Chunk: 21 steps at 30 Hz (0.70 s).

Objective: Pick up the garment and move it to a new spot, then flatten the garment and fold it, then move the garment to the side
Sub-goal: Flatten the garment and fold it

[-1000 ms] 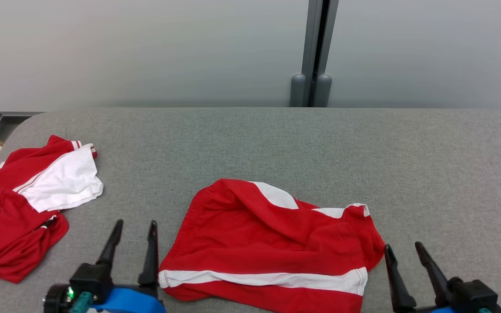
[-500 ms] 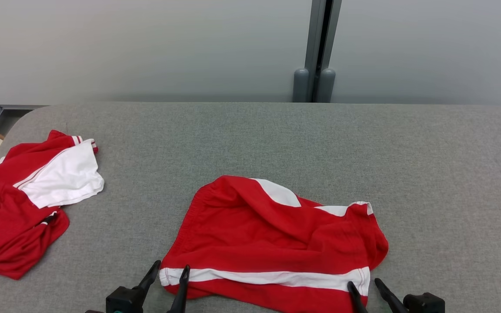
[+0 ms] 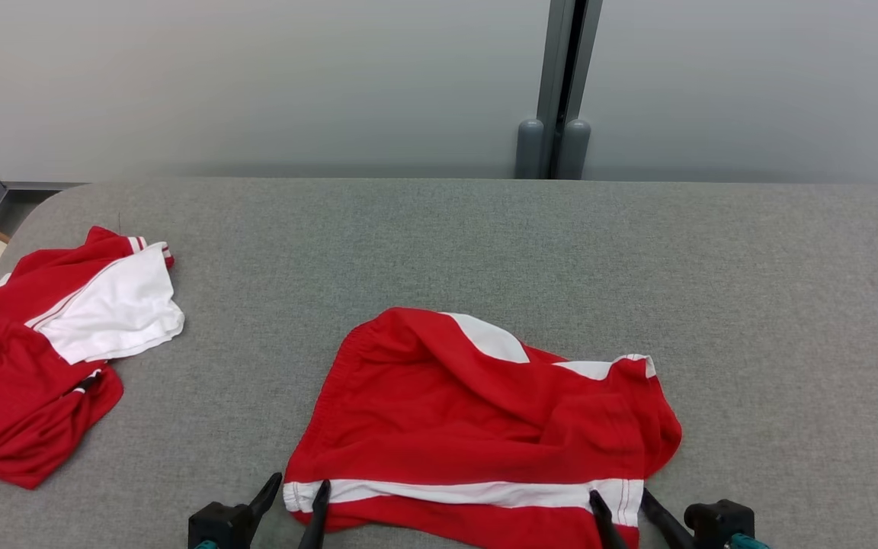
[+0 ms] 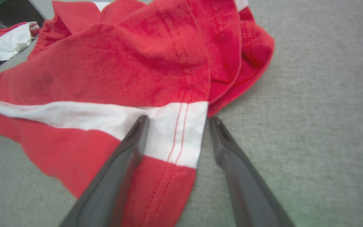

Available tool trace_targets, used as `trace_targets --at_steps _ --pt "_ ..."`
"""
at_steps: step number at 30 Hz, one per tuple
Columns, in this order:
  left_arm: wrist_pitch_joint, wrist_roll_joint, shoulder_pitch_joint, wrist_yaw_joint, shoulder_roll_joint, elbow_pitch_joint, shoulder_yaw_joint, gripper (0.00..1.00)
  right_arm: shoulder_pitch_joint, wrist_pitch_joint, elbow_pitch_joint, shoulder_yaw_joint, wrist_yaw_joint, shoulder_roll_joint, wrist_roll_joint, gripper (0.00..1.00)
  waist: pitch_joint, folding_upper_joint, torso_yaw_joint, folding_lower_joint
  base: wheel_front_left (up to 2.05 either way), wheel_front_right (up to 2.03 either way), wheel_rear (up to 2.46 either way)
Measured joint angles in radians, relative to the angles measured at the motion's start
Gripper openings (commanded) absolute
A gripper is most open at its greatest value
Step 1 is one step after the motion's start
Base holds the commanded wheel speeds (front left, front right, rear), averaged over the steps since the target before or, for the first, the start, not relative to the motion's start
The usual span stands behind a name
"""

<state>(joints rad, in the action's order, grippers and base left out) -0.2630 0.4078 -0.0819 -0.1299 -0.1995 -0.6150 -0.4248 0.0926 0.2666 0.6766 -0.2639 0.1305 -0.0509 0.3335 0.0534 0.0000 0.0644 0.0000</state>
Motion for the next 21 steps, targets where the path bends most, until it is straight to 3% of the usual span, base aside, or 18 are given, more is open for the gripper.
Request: trace_targets --at_steps 21 --pt "0.000 0.136 -0.038 0.000 -0.049 0.017 -0.215 1.00 -0.050 -0.002 -0.172 -0.152 0.000 -0.050 0.076 1.00 -0.010 0.0000 0.000 0.0000 0.00 0.00 0.00"
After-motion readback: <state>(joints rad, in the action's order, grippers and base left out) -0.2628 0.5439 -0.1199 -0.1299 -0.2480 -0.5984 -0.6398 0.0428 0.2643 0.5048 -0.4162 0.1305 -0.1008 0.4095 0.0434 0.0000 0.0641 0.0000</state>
